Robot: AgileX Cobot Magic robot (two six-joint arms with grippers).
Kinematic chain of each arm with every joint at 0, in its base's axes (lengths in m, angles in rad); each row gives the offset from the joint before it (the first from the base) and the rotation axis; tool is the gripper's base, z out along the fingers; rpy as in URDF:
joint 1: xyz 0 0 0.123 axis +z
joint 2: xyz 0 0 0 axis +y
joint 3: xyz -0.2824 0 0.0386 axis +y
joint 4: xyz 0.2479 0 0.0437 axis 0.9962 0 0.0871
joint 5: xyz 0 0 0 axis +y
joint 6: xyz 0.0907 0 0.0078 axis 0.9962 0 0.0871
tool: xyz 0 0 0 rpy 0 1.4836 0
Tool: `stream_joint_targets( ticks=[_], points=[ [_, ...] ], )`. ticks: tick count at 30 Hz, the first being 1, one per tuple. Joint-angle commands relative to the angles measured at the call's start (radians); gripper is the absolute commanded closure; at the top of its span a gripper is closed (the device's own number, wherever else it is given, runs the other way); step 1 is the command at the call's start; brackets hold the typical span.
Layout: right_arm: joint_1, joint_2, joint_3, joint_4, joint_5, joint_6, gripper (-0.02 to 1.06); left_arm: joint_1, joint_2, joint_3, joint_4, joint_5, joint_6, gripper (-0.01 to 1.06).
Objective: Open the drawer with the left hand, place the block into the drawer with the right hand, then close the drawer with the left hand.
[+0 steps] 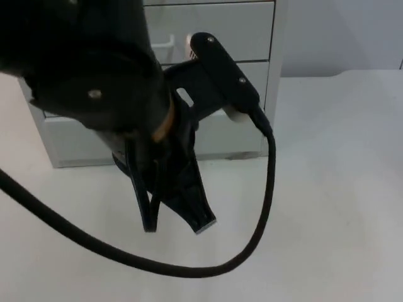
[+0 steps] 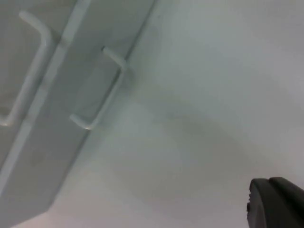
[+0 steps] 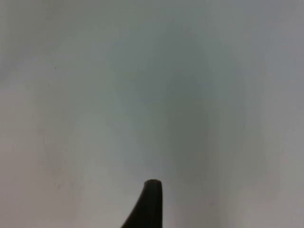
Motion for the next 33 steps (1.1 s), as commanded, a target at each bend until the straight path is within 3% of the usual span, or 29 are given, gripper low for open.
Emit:
stream_joint_targets(
  ticks=[1,2,4,6,7,11,12,17,18,23,29,33],
  points=[
    [-0.002,-0.007,0.008,0.005,-0.011,-0.013,0.24,0.03,-0.048,0.005,-0.164,0.001,0.128,1.05],
    [-0.002,-0.007,0.008,0.005,-0.011,-0.013,0.24,0.03,-0.048,0.005,-0.164,0.001,0.128,1.05],
    [-0.002,-0.007,0.008,0.005,-0.011,-0.018,0.24,0.098,-0.085,0.005,-0.347,0.001,0.25,1.05],
    [-0.002,-0.007,0.008,0.005,-0.013,-0.02,0.24,0.181,-0.113,0.005,-0.468,0.013,0.337,1.05],
    [-0.002,-0.007,0.008,0.005,-0.013,-0.02,0.24,0.181,-0.113,0.005,-0.468,0.013,0.337,1.05],
    [-0.002,-0.007,0.008,0.018,-0.018,-0.044,0.24,0.364,-0.173,0.005,-0.634,0.041,0.42,1.05],
    [-0.002,-0.007,0.008,0.018,-0.018,-0.044,0.24,0.364,-0.173,0.005,-0.634,0.041,0.42,1.05],
    [-0.002,-0.007,0.008,0.086,-0.018,-0.12,0.24,0.581,-0.273,0.012,-0.64,0.091,0.422,1.05],
    [-0.002,-0.007,0.008,0.086,-0.018,-0.12,0.24,0.581,-0.273,0.012,-0.64,0.091,0.422,1.05],
    [-0.002,-0.007,0.008,0.096,-0.018,-0.122,0.24,0.807,-0.391,0.046,-0.676,0.115,0.422,1.05],
    [-0.002,-0.007,0.008,0.141,-0.022,-0.16,0.24,0.945,-0.482,0.07,-0.682,0.154,0.461,1.05],
    [-0.002,-0.007,0.008,0.149,-0.028,-0.17,0.24,0.971,-0.539,0.078,-0.698,0.148,0.461,1.05]
  ],
)
